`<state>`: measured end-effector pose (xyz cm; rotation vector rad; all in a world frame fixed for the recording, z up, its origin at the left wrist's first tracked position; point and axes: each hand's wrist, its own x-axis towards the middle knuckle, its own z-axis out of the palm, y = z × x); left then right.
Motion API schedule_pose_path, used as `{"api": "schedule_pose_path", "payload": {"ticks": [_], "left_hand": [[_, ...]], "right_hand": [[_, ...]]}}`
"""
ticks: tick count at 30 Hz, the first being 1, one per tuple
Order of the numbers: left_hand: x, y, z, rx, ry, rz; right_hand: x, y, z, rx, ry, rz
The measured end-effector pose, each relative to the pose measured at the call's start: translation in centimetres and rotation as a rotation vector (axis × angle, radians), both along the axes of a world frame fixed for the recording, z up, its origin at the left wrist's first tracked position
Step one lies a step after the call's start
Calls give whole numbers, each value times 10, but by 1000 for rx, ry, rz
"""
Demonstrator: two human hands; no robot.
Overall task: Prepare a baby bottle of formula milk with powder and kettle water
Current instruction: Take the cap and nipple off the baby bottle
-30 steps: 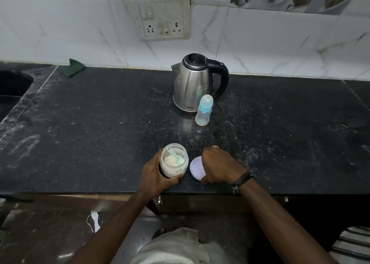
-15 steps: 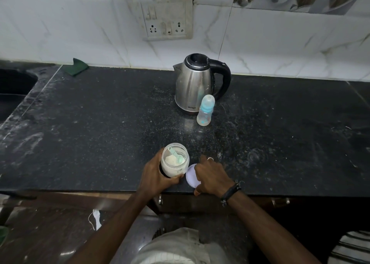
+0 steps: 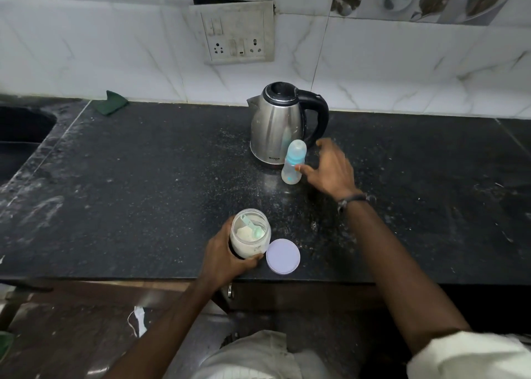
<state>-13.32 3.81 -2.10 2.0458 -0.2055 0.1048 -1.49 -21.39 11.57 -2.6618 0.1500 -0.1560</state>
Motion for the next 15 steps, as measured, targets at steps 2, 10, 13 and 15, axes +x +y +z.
{"api": "schedule_pose_path", "payload": {"ticks": [2,10,13,15], "left_hand": [[-1,-1,1,-4,8,4],[-4,-1,3,-19,54,1],[-5,0,6,-27,71,3],[-5,0,8,-29,81,5]], "right_hand": [[22,0,6,-14,29,3],[55,17,3,-46,155,48],[55,19,-1,-31,144,47],[50,16,-3,-38,140,54]]}}
